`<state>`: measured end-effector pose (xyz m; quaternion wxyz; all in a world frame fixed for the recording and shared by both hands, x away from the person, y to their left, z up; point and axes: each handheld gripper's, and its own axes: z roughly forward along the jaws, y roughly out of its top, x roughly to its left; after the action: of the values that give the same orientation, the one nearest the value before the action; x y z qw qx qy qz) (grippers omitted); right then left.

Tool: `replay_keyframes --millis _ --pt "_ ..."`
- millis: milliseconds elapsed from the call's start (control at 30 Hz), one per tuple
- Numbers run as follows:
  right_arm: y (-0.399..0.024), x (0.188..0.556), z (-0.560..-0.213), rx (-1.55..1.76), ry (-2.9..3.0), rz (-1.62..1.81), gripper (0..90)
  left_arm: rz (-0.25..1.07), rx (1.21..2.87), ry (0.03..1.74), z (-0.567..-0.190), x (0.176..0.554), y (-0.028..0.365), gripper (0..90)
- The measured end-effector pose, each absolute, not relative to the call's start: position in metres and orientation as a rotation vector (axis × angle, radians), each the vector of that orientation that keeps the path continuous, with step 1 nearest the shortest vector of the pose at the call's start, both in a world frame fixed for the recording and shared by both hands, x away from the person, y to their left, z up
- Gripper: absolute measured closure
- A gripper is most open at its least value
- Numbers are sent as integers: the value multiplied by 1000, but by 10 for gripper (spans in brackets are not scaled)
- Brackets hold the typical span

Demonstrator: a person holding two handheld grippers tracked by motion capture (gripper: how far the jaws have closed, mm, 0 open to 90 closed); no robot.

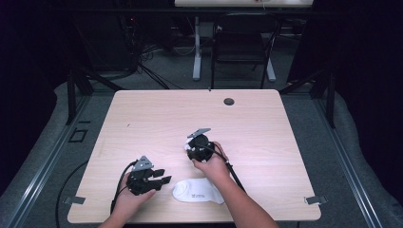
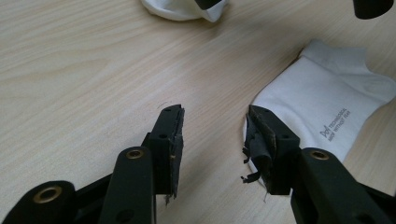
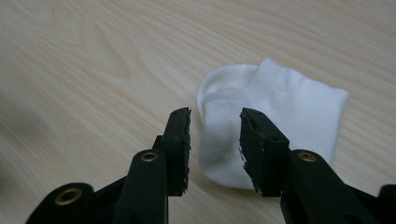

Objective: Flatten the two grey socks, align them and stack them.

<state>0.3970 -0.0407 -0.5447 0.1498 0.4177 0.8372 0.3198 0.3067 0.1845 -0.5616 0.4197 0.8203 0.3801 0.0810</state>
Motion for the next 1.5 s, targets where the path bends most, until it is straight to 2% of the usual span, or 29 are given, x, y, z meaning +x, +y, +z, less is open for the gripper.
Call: replay_keyframes --millis 133,333,400,1033,1167,1400,1500 --pt "-35 400 -551 1180 2401 863 656 201 2056 953 -562 307 185 567" --pt "-34 401 -554 1184 2414 782 851 201 2059 952 -562 307 184 566" --pt "-35 400 -553 1183 2419 773 880 202 2059 954 -562 307 184 566" --pt "-42 375 -523 1329 2396 985 896 223 2040 981 -563 312 186 574" --pt "-45 372 -518 1351 2393 1043 896 233 2020 1008 -563 318 186 621" --pt "-54 369 -515 1368 2377 1082 895 308 2030 987 -556 330 175 809" --pt "-56 369 -516 1377 2375 1088 896 324 2047 983 -556 341 163 859"
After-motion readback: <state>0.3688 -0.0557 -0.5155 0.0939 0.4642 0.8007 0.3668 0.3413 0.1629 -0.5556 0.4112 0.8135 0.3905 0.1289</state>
